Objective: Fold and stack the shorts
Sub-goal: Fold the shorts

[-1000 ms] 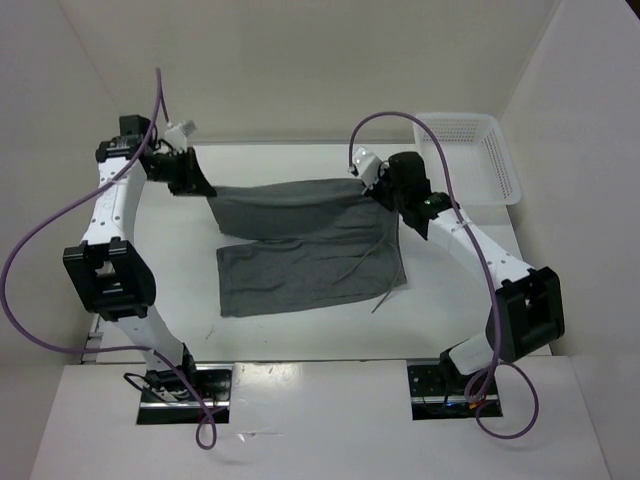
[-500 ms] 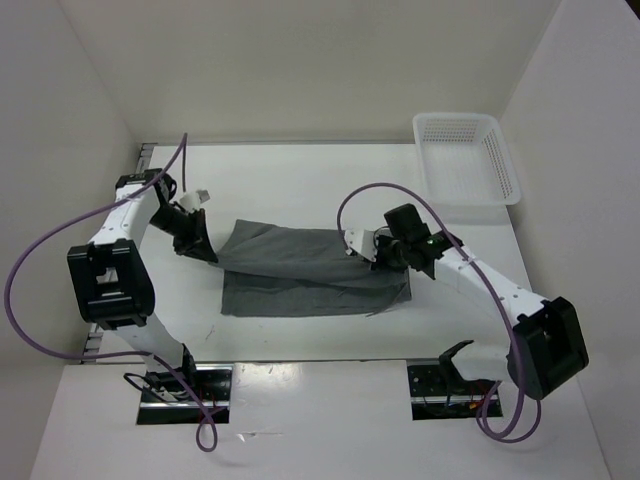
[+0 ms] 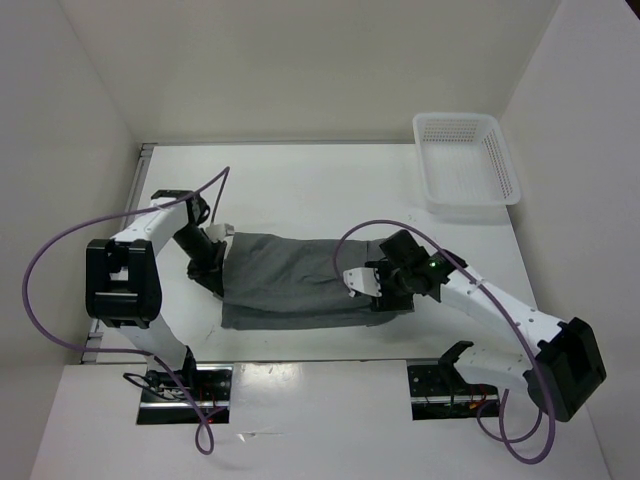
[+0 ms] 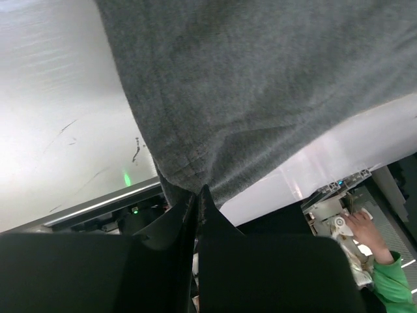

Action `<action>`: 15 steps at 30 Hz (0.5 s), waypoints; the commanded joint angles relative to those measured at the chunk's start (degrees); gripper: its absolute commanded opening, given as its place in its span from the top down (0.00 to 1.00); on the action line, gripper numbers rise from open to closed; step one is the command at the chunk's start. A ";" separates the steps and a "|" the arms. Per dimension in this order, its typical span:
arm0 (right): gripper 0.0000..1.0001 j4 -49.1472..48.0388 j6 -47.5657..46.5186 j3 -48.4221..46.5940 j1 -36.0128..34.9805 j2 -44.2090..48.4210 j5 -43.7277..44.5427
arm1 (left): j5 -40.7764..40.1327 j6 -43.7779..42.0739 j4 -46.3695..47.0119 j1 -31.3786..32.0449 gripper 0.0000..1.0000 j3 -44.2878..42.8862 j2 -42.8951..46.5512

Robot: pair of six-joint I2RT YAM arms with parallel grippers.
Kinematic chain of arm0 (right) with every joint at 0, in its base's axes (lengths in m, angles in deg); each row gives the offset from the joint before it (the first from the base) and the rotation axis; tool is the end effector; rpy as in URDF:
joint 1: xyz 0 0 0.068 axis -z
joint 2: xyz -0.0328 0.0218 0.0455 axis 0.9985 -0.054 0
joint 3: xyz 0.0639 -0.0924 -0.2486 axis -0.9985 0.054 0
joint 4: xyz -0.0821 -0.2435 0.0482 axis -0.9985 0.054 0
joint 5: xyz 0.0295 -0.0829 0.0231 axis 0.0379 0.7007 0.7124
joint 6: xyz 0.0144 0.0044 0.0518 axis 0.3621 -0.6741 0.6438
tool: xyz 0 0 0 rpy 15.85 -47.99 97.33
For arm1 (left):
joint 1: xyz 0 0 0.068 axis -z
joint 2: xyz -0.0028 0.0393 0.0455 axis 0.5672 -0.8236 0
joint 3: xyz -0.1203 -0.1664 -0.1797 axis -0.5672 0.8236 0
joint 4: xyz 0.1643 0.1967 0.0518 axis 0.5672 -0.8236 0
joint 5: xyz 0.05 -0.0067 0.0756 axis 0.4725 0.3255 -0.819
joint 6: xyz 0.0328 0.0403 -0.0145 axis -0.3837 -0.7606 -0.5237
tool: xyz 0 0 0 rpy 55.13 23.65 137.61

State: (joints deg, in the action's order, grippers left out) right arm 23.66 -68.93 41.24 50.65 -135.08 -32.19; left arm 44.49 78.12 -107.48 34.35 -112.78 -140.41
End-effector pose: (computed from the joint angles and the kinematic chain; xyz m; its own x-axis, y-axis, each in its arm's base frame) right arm 0.1616 0.1253 0.2214 0.2100 -0.9216 -0.3264 -0.9445 -0.1049 -0.3113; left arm 0.2785 -0.0113 0.2009 -0.9842 -0.0073 0.1766 -0.0683 0.9373 -0.3419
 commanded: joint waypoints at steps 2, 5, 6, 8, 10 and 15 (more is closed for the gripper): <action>0.29 3.56 3.23 -3.35 -0.58 1.73 1.79 | -3.83 -0.23 -0.89 0.21 0.96 2.06 0.66; 0.32 1.63 11.40 -9.50 4.94 -0.72 -2.77 | -3.31 -0.23 -0.37 0.21 0.96 2.68 1.27; 0.32 1.63 13.86 -12.12 6.44 -1.68 -4.09 | -2.70 -0.23 -0.36 0.21 0.96 2.68 1.27; 0.34 2.23 21.15 -14.34 9.43 -4.92 -8.20 | -2.08 -0.23 -0.36 0.21 0.96 2.68 1.27; 0.36 4.07 27.64 -17.15 13.37 -7.04 -11.55 | -2.08 -0.23 -0.36 0.21 0.95 3.21 0.75; 0.38 10.92 35.33 -22.68 22.70 -12.75 -23.67 | -1.55 -0.23 0.86 0.21 0.95 3.82 1.27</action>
State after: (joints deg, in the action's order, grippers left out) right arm 28.36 -42.20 22.79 69.49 -145.25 -46.24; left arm 42.37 78.14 -106.54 34.37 -110.00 -140.39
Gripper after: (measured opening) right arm 0.626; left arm 0.049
